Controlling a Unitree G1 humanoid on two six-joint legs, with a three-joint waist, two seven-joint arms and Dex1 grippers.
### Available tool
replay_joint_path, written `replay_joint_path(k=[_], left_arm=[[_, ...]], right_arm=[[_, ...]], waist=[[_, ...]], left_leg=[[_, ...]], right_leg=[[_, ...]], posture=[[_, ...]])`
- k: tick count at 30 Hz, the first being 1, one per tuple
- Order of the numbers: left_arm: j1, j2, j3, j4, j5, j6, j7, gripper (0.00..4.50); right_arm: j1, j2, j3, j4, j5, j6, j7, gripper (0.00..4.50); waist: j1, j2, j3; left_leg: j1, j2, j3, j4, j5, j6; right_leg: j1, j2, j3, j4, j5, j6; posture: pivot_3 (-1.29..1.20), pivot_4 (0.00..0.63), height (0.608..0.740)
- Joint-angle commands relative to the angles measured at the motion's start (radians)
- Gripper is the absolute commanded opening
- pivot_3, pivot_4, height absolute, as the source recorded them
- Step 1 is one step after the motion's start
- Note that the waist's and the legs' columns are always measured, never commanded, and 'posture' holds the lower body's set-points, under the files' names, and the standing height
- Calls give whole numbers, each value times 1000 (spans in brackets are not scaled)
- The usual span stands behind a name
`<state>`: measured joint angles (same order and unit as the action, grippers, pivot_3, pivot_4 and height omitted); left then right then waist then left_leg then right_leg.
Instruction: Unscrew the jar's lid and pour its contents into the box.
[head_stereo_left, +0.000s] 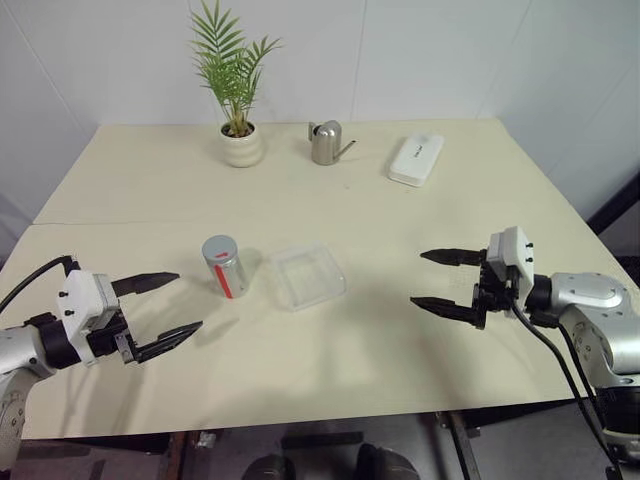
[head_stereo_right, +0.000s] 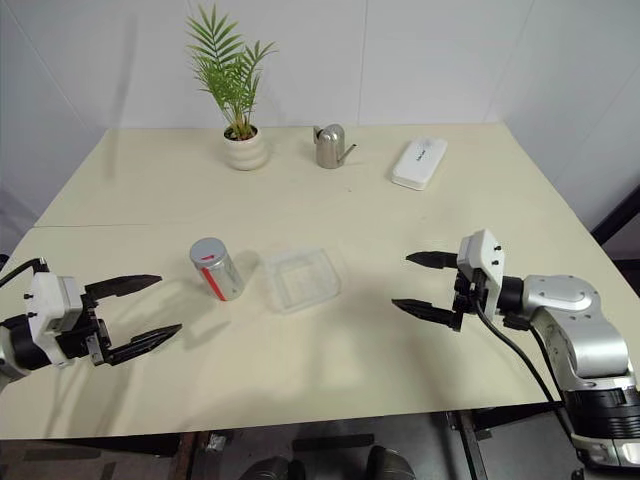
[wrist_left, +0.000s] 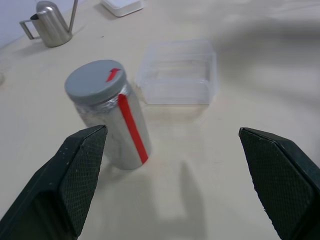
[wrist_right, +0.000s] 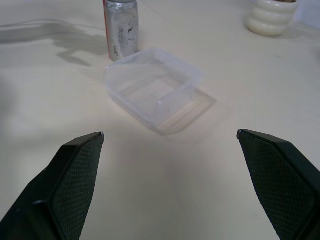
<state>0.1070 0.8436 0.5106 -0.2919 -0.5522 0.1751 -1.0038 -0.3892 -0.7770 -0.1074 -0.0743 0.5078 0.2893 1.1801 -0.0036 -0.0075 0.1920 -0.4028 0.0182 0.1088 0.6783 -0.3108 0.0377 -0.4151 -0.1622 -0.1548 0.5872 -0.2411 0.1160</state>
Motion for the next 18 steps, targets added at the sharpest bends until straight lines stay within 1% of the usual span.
replay_joint_path(k=[1,3,5,7,10,14,18], left_arm=[[14,-30,47,-20,7,-15,50,4489],[23,-59,39,-6,23,-27,75,4489],[67,-118,27,-43,81,-49,147,4489],[117,-202,-3,-116,123,-38,249,4489],[148,-287,-37,-183,160,-21,350,4489],[138,-434,-137,-256,303,5,578,4489],[70,-523,-216,-259,400,36,723,4489]], right_arm=[[-51,20,4,3,-14,-26,-18,4500],[-62,39,14,21,-29,-40,-29,4500],[-86,60,32,-7,-6,-4,-28,4500],[-142,93,50,-27,32,42,-32,4500],[-193,130,68,-43,55,60,-26,4500],[-251,184,109,-73,76,52,11,4500],[-266,218,131,-75,68,39,14,4500]], waist=[[-1,0,0],[0,0,0],[0,0,0],[-5,0,0],[0,0,0],[9,-1,0],[12,-1,-1]], left_leg=[[0,0,0,0,0,0],[1,0,1,0,0,0],[2,0,0,0,0,0],[2,0,1,0,0,0],[1,0,1,2,-1,1],[1,0,-2,2,-1,1],[1,-1,-2,3,-1,2]], right_leg=[[0,0,0,0,0,0],[0,0,1,1,0,0],[1,0,1,2,0,0],[1,-1,1,1,0,0],[0,-1,1,1,0,0],[2,-2,0,1,0,0],[2,-3,-1,2,0,0]], posture=[[0,150,740],[0,150,740],[0,150,740],[0,150,740],[0,150,740],[0,150,740],[0,150,740]])
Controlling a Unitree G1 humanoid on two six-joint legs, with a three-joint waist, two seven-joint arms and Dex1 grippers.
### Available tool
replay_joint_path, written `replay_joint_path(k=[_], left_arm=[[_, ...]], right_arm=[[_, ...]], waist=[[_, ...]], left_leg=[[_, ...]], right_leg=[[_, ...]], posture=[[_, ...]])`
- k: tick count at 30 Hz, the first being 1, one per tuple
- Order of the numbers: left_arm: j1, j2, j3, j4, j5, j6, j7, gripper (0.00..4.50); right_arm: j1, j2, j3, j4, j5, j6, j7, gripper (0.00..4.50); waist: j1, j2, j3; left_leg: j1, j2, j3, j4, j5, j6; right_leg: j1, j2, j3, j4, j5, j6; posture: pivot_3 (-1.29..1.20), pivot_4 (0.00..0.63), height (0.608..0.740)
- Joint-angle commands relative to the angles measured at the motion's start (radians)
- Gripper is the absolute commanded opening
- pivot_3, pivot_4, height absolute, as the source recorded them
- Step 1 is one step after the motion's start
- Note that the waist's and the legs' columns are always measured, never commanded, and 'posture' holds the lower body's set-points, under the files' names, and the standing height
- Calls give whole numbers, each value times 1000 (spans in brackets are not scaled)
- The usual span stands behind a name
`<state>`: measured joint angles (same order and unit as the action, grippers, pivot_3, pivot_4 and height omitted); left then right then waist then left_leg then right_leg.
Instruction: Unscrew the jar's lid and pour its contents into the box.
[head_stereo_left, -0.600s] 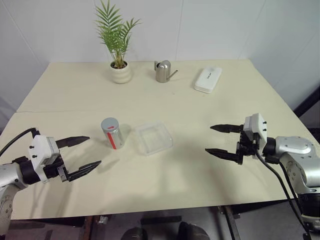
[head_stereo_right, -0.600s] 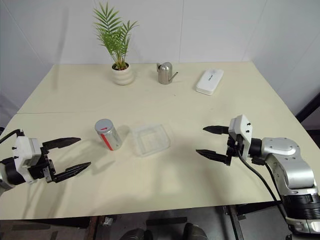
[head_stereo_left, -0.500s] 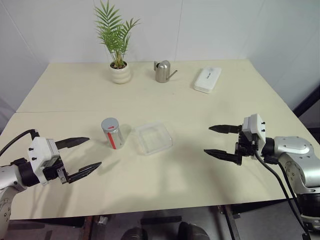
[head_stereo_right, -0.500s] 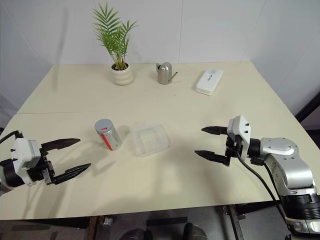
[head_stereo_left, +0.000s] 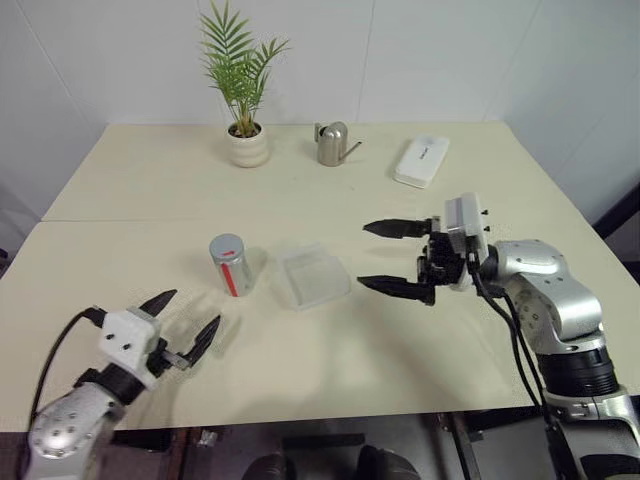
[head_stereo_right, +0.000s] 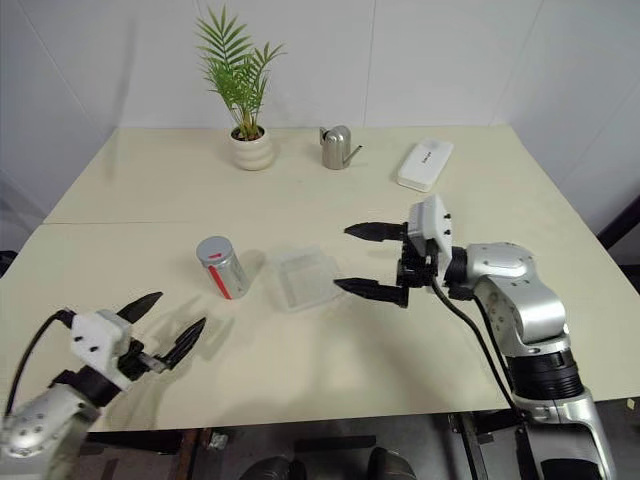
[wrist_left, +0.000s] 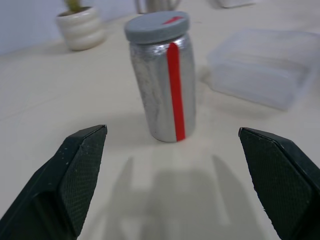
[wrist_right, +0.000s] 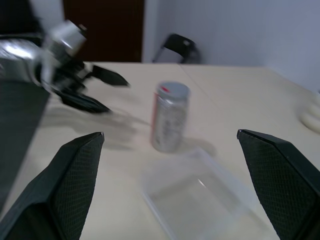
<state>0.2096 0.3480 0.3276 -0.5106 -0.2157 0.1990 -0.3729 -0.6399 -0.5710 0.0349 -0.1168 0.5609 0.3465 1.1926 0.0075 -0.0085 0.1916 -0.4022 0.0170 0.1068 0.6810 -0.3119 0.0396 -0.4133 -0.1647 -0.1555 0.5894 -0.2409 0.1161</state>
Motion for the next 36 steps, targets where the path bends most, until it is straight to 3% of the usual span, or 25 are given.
replay_joint_path(k=[1,6,14,34,36], left_arm=[[-43,-35,-41,-40,76,22,110,4489],[-157,-122,-135,-21,107,110,210,4489],[-206,-145,-236,-8,218,143,286,4489],[-396,-172,-241,289,297,6,393,4489],[-400,-174,-237,303,294,-9,394,4078]], right_arm=[[-20,20,-9,-35,15,-13,-7,4500],[-25,34,17,-38,0,-21,6,4500],[0,63,44,-131,27,21,-27,4500],[55,45,30,-183,26,74,-102,4500],[57,52,33,-176,23,71,-106,4500]], waist=[[1,0,0],[2,-1,-1],[-7,-1,-1],[-5,-1,-1],[-4,-1,-1]], left_leg=[[0,0,0,0,0,0],[0,0,0,0,0,0],[0,0,1,0,0,0],[-1,0,0,0,0,0],[-1,0,0,0,0,0]], right_leg=[[0,0,0,0,0,0],[0,0,0,1,0,0],[0,1,0,0,0,0],[0,0,-1,0,0,0],[0,0,-1,0,0,0]], posture=[[0,150,740],[0,150,740],[0,150,740],[0,150,740],[0,150,740]])
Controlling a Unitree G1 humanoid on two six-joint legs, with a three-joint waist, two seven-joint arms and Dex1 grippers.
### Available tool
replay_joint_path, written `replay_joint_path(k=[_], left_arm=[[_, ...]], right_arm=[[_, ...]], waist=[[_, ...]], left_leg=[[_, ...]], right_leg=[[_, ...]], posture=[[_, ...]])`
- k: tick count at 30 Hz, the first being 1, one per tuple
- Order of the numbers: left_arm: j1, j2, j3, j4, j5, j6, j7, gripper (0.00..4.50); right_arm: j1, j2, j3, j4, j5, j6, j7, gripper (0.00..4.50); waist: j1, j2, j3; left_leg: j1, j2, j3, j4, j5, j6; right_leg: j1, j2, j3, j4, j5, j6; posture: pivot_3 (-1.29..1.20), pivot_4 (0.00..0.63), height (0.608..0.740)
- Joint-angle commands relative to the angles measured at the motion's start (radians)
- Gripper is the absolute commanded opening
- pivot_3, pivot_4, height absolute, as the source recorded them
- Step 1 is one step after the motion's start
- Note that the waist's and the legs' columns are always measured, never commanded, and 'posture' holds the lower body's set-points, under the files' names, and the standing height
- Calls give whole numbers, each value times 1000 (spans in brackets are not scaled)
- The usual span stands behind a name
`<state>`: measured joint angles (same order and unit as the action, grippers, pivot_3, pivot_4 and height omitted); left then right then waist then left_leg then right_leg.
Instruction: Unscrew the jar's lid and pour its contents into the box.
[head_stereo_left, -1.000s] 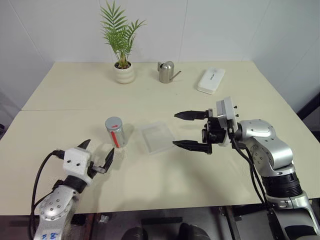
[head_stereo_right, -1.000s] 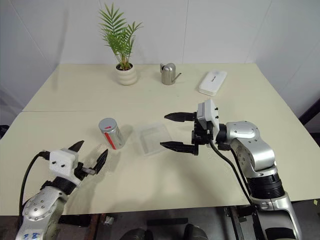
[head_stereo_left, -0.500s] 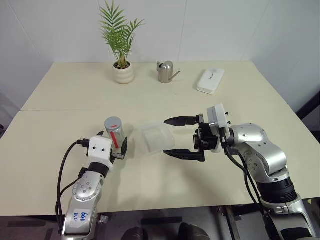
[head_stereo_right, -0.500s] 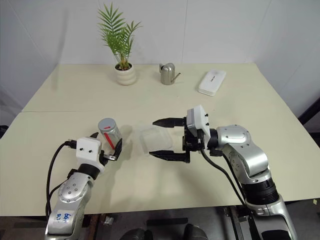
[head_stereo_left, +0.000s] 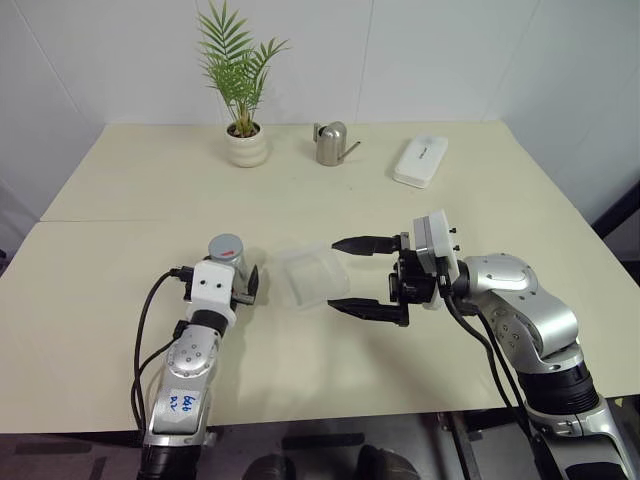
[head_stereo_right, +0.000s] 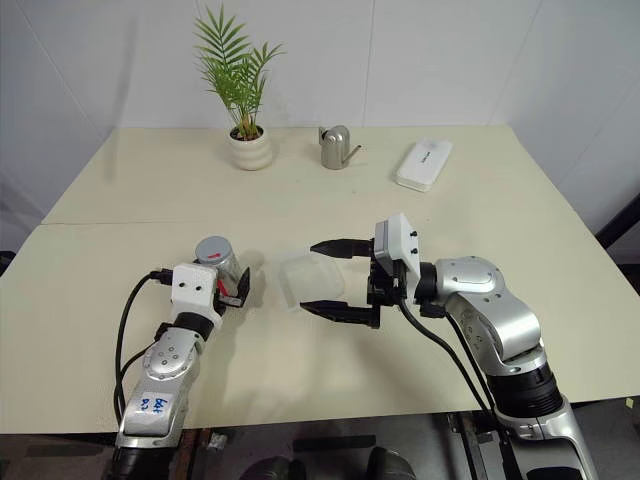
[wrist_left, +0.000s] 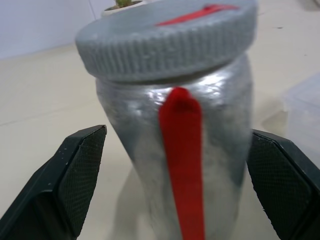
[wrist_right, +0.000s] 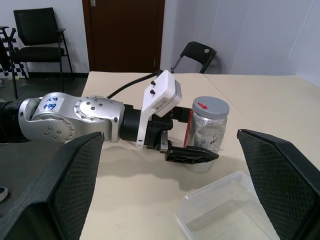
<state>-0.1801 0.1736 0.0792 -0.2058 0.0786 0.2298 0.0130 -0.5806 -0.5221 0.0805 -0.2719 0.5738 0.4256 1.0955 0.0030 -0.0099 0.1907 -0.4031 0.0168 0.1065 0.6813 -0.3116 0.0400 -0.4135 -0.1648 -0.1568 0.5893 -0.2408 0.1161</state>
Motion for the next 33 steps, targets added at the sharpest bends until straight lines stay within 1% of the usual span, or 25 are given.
replay_joint_path(k=[1,7,8,10,11,14,15,16,17,19,21,23,26,30,33], left_arm=[[-14,0,13,7,-3,-48,6,3884],[-28,-2,24,51,-8,-107,12,2098],[-30,-3,27,59,-14,-121,10,1984],[-38,-2,33,77,-31,-158,-5,1983],[-46,4,46,82,-60,-181,-30,1983],[-54,57,74,73,-114,-217,-112,1983],[-53,112,93,53,-173,-209,-204,1983],[-53,165,111,30,-265,-182,-318,1983],[-53,203,122,15,-334,-162,-399,1983],[-58,305,118,-19,-448,-71,-562,1983],[-74,405,95,-36,-499,-6,-689,1983],[-109,460,81,-42,-555,62,-764,1983],[-158,482,53,-53,-603,125,-820,1983],[-205,451,15,-66,-628,186,-823,1983],[-207,453,-31,-75,-595,172,-853,1983]], right_arm=[[-1,7,-12,-18,10,-10,-11,4500],[14,34,-13,4,5,-22,-35,4500],[16,38,-15,9,3,-25,-40,4500],[19,43,-16,19,-4,-34,-46,4500],[17,47,-18,24,-6,-37,-55,4500],[3,66,-26,33,-7,-33,-87,4500],[-14,75,-26,22,7,-9,-104,4500],[-35,84,-23,9,22,25,-125,4500],[-50,90,-20,0,32,49,-140,4500],[-87,105,-10,-10,44,94,-170,4500],[-133,124,7,-8,41,130,-201,4500],[-184,147,40,11,6,155,-234,4500],[-242,194,83,48,-32,183,-283,4500],[-265,251,133,76,-81,173,-320,4500],[-268,266,143,87,-95,164,-323,4500]], waist=[[0,0,0],[-1,0,0],[-1,0,0],[-1,0,0],[-1,0,0],[-3,0,0],[-3,0,0],[-7,0,0],[-10,0,0],[-14,0,0],[-13,0,0],[-9,1,1],[-6,1,1],[-6,1,1],[-8,1,1]], left_leg=[[0,0,0,0,0,0],[0,0,0,0,0,0],[0,0,0,0,0,0],[0,0,0,0,0,0],[0,0,0,0,0,0],[0,0,0,0,0,0],[0,0,0,0,0,0],[0,0,0,0,0,0],[0,0,0,0,0,0],[0,1,1,0,0,-1],[0,1,0,0,1,-1],[0,1,0,0,1,-1],[0,0,0,0,1,-1],[0,-1,0,0,1,-1],[-1,-1,0,-1,1,-1]], right_leg=[[0,0,0,0,0,0],[0,0,0,0,0,0],[0,0,0,0,0,0],[0,0,0,0,0,0],[0,0,0,0,0,0],[0,0,0,0,0,0],[0,0,0,0,0,0],[0,0,0,0,0,0],[-1,0,0,0,0,0],[-1,1,0,1,0,0],[-1,1,0,1,0,-1],[-1,1,0,1,0,-1],[-1,1,0,1,0,-1],[-1,2,0,2,0,-1],[-2,3,0,2,0,0]], posture=[[0,150,740],[0,150,740],[0,150,740],[0,150,740],[0,150,740],[0,150,740],[0,150,740],[0,150,740],[0,150,740],[0,150,740],[0,150,740],[0,150,740],[0,150,740],[0,150,740],[0,150,740]])
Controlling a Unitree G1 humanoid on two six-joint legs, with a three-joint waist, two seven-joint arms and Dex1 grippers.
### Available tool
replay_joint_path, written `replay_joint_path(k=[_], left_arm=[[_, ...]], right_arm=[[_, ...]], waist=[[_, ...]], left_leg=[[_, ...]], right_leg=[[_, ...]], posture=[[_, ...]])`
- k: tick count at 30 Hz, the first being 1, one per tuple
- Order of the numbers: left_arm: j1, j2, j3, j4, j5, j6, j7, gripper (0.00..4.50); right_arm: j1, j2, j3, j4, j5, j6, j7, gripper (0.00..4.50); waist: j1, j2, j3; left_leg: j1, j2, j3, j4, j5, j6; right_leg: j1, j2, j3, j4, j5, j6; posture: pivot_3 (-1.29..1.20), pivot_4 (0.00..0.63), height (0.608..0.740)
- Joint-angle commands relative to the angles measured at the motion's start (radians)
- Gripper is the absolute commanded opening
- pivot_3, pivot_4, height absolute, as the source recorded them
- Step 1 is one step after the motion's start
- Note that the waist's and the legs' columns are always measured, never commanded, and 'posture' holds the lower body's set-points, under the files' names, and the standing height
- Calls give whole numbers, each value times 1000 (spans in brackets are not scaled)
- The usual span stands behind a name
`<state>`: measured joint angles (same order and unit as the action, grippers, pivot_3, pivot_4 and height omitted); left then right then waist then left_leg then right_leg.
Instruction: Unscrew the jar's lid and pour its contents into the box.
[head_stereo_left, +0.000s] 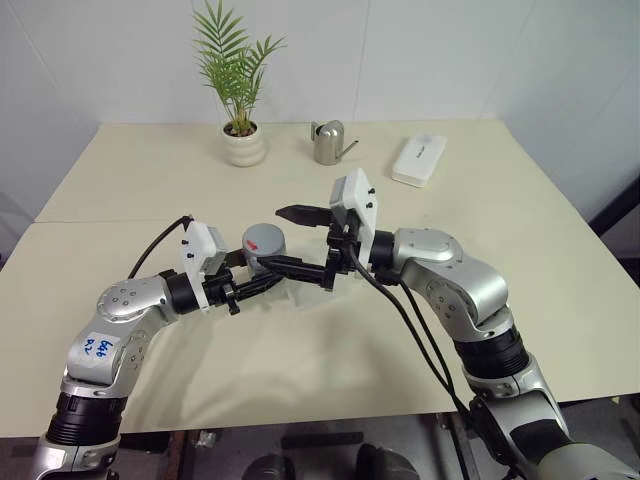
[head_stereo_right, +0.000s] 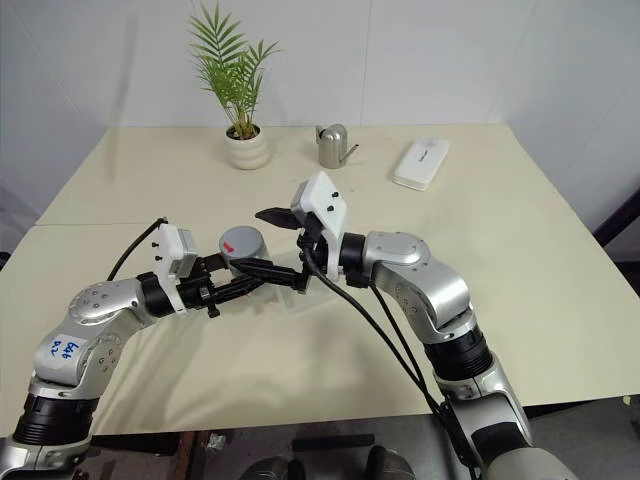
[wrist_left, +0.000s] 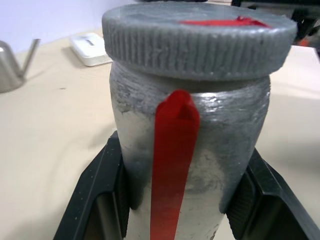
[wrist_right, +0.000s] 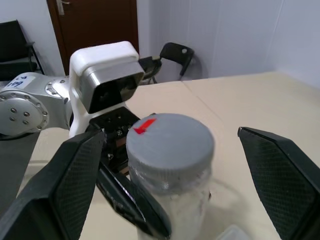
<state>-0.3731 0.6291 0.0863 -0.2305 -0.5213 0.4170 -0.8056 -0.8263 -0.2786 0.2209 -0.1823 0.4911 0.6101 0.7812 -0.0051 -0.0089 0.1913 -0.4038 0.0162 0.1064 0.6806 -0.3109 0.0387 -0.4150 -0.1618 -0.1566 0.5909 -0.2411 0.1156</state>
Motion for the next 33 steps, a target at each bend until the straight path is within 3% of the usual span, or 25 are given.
replay_joint_path(k=[1,8,11,15,22,27,33], left_arm=[[-13,-8,-41,-51,4,-15,-34,1983],[-5,-32,-46,-60,6,-25,-32,1983],[-11,-44,-35,-52,14,-34,-14,1983],[-29,-47,-24,-47,7,-36,-9,1983],[-20,-69,-28,-67,-12,-44,-20,1983],[-62,-67,-44,-45,-66,-71,-171,1983],[-134,-51,-73,4,-67,-73,-292,1983]], right_arm=[[-24,25,1,0,-16,-21,-7,4500],[-19,30,-13,20,-26,-31,10,4500],[-12,31,-24,15,-9,-23,16,3877],[2,15,-13,0,6,0,45,2626],[-5,9,-39,10,45,11,82,2626],[-62,-105,-65,84,150,-17,408,2626],[-192,-158,-40,231,123,-79,627,2626]], waist=[[0,0,0],[-1,0,0],[-1,0,0],[-1,0,0],[0,0,0],[2,0,0],[-3,0,0]], left_leg=[[0,0,0,0,0,0],[0,1,1,0,1,-1],[0,1,1,0,1,-1],[0,1,1,0,1,-1],[0,1,0,0,1,-1],[0,1,0,0,1,-1],[1,1,1,1,2,-1]], right_leg=[[0,0,0,0,0,0],[0,1,1,-1,0,0],[0,1,1,-1,0,0],[0,1,1,-1,0,0],[0,1,1,-1,0,0],[0,1,1,-1,0,0],[1,2,1,0,0,0]], posture=[[0,150,740],[0,150,740],[0,150,740],[0,150,740],[0,150,740],[0,150,740],[0,150,740]])
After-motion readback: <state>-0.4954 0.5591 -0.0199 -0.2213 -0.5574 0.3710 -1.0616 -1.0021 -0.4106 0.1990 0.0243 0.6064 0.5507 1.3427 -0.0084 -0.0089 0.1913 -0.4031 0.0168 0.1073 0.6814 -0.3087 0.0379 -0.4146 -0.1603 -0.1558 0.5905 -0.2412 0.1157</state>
